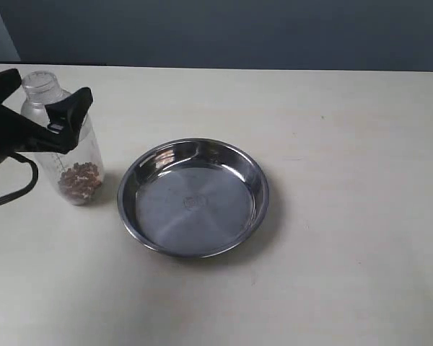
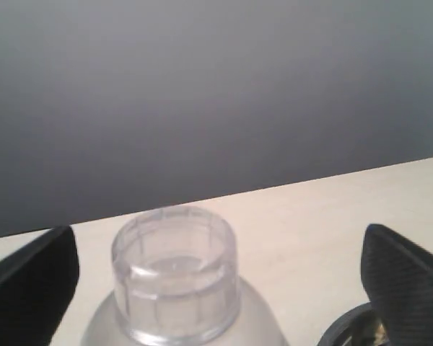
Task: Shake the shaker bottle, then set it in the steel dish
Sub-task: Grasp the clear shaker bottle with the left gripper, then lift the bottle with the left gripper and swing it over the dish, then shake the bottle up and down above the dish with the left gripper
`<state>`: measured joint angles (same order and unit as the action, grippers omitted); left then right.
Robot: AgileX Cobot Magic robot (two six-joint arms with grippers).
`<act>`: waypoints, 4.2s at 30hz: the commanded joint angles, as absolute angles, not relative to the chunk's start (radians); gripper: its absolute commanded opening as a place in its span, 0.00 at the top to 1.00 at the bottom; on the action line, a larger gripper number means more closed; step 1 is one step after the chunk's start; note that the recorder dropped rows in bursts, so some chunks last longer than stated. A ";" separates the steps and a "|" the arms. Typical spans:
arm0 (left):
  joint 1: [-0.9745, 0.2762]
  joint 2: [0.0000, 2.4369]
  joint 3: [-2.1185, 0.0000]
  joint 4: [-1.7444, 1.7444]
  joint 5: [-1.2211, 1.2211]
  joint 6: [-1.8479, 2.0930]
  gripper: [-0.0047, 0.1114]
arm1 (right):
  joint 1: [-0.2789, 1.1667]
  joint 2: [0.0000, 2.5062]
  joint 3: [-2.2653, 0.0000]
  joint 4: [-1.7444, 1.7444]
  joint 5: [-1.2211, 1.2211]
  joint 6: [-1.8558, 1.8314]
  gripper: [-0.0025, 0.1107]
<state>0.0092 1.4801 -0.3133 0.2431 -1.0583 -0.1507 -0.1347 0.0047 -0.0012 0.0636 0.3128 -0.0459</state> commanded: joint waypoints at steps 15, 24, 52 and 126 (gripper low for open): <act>0.060 1.907 -0.373 0.289 -1.221 -0.157 0.05 | -0.138 0.000 0.000 0.061 0.305 -0.048 0.99; 0.060 1.922 -0.388 0.279 -1.221 -0.155 0.58 | -0.138 0.000 0.000 0.061 0.305 -0.048 0.99; -0.144 1.355 -0.661 0.969 -0.574 -0.991 0.96 | -0.138 0.000 0.000 0.061 0.305 -0.048 0.99; -0.457 1.218 -0.655 1.048 -0.168 -1.189 0.96 | -0.138 0.000 0.000 0.061 0.306 -0.045 0.99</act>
<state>-0.4473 1.1152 -0.8019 1.0441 -0.1855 -1.1546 -0.1347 0.0047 -0.0012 0.0636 0.3188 -0.0459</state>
